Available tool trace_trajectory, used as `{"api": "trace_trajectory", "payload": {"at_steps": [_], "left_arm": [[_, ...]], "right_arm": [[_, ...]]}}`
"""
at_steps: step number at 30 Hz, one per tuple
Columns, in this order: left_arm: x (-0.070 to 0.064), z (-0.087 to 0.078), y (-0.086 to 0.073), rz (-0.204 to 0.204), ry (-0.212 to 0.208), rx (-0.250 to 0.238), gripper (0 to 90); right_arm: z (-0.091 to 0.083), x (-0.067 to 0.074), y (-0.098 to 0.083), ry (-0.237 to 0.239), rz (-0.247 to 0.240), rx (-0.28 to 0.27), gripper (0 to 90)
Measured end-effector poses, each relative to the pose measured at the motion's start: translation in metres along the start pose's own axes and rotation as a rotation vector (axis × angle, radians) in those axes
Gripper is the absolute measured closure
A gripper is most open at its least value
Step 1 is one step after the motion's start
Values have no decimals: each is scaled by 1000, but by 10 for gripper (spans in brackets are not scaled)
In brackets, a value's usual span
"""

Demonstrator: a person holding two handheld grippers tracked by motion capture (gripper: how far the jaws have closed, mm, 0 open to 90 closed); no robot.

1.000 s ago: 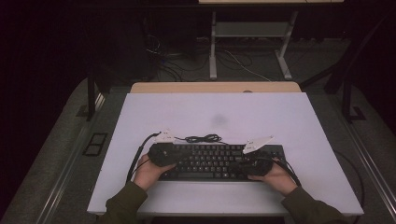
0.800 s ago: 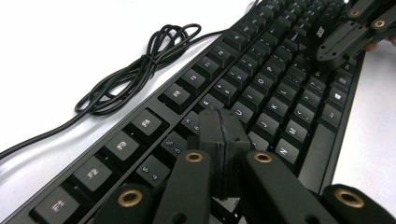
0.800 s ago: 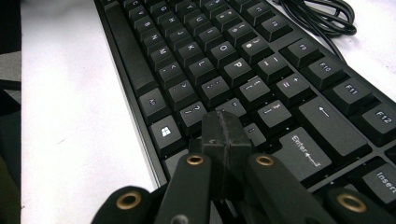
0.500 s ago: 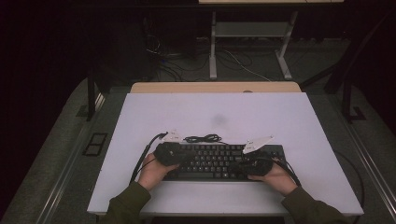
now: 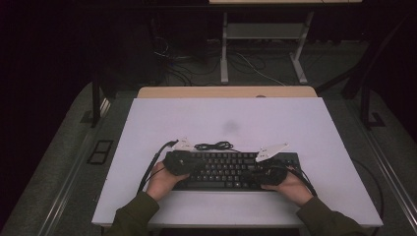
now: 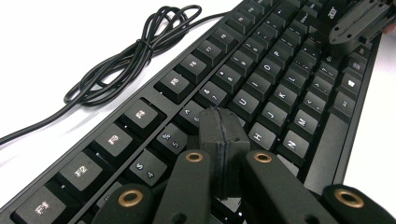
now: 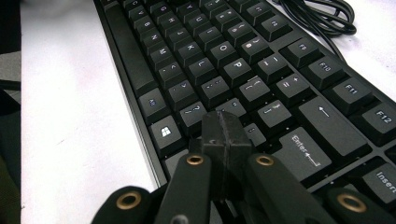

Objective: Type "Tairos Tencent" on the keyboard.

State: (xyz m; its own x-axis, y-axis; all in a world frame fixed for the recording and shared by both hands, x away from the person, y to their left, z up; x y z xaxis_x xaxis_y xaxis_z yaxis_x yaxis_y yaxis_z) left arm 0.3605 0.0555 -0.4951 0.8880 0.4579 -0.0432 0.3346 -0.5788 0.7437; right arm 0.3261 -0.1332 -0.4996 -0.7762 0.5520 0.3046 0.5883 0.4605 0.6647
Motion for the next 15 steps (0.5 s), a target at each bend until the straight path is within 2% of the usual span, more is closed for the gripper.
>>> {"api": "trace_trajectory", "payload": {"at_steps": [3, 4, 15], "left_arm": [[0, -2, 0, 11, -3, 5, 895], [-1, -3, 3, -7, -4, -16, 895], [0, -13, 10, -10, 0, -62, 878]], "right_arm": [[0, 0, 0, -1, 1, 0, 893], [0, 0, 0, -1, 1, 0, 893], [0, 0, 0, -1, 1, 0, 893]]}}
Point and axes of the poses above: each handheld gripper's, and its own axes: z roughly forward along the jaws, y roughly out of its top, x roughly to its left, the point moved 9 cm from there along z, roughly forward along the jaws, and after that the axes turned 9 degrees about z, right-handed, at the moved point
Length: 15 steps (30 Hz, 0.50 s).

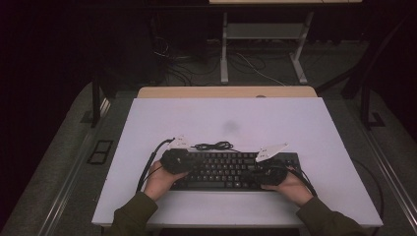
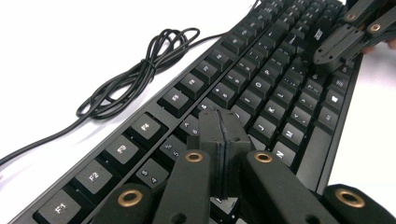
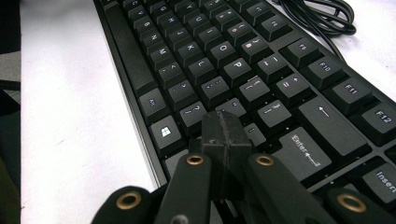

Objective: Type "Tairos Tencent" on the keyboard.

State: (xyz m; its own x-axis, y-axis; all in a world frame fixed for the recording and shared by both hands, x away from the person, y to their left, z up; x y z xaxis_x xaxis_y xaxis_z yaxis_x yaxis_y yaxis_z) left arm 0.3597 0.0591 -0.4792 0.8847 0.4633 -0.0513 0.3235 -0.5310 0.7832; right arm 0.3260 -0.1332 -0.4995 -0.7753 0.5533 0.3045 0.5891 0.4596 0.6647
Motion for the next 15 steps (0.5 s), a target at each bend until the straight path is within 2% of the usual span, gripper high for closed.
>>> {"api": "trace_trajectory", "payload": {"at_steps": [5, 10, 12, 15], "left_arm": [[-2, -3, 2, -1, -5, -19, 783], [-5, -7, 2, 13, -15, -34, 598], [-5, -8, 2, 16, -16, -36, 575], [-5, -11, 2, 20, -7, -52, 487]], "right_arm": [[0, 0, 0, 2, 0, -1, 893], [0, 0, 0, 1, 0, -1, 893], [0, 0, 0, 0, 0, 0, 893], [0, 0, 0, -1, -1, 1, 893]]}}
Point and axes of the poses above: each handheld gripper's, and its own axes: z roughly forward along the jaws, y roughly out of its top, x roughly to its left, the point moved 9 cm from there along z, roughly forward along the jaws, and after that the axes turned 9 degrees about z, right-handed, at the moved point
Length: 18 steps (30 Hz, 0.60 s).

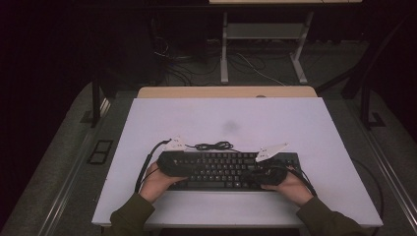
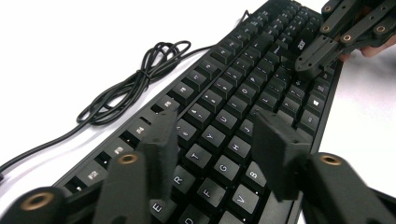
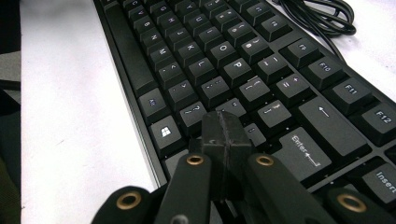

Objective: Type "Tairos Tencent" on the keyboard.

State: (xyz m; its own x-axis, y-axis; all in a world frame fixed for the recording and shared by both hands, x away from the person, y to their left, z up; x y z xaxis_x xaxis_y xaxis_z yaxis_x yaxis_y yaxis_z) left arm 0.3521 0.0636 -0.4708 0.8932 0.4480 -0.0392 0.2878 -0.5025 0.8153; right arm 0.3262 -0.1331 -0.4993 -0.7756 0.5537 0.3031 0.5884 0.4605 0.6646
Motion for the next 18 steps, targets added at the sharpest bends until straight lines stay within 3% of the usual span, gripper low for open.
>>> {"api": "trace_trajectory", "payload": {"at_steps": [13, 18], "left_arm": [[-1, -6, 1, 12, 24, -24, 329], [-1, -7, 0, 9, 32, -37, 262]], "right_arm": [[-12, 2, 10, 25, 14, -67, 889], [-18, 3, 17, 33, 17, -102, 703]]}}
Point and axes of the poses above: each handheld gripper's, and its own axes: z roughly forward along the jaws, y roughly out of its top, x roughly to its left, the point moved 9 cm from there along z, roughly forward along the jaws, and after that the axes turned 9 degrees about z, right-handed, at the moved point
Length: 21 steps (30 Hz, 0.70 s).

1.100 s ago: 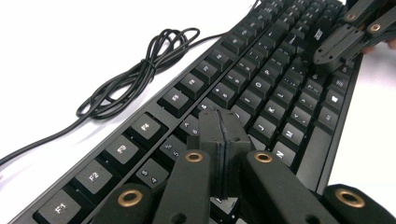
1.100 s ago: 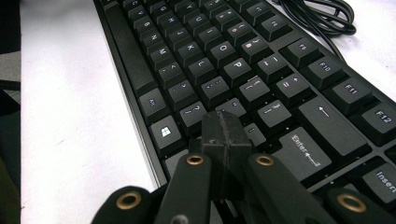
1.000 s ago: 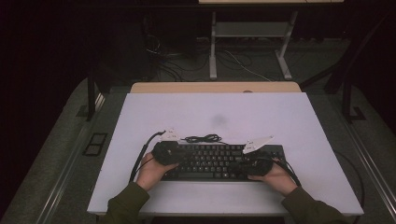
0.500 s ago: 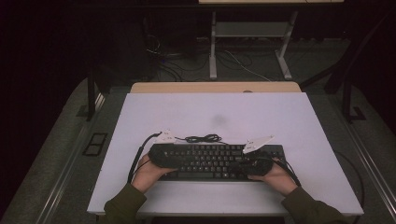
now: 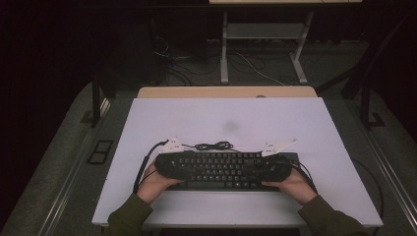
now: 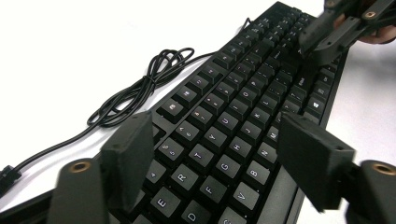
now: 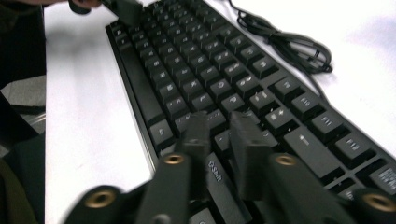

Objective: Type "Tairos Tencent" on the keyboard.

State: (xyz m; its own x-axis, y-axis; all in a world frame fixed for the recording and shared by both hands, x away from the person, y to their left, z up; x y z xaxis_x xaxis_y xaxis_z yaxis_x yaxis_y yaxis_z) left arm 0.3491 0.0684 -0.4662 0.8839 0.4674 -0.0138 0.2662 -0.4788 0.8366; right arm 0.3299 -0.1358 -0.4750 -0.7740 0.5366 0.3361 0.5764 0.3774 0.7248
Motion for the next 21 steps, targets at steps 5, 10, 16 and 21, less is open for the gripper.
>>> {"api": "trace_trajectory", "payload": {"at_steps": [5, 10, 16, 21], "left_arm": [[1, -2, -2, 1, 6, -3, 223], [3, -7, -2, -8, 14, -10, 220], [4, -8, -4, -4, 13, -7, 220], [3, -8, -4, -4, 13, -10, 220]], "right_arm": [[-4, -1, 9, -5, 9, -40, 511], [-4, -1, 14, -10, 9, -53, 409], [0, 1, 23, -25, -3, -71, 325], [5, 3, 29, -21, -12, -80, 303]]}}
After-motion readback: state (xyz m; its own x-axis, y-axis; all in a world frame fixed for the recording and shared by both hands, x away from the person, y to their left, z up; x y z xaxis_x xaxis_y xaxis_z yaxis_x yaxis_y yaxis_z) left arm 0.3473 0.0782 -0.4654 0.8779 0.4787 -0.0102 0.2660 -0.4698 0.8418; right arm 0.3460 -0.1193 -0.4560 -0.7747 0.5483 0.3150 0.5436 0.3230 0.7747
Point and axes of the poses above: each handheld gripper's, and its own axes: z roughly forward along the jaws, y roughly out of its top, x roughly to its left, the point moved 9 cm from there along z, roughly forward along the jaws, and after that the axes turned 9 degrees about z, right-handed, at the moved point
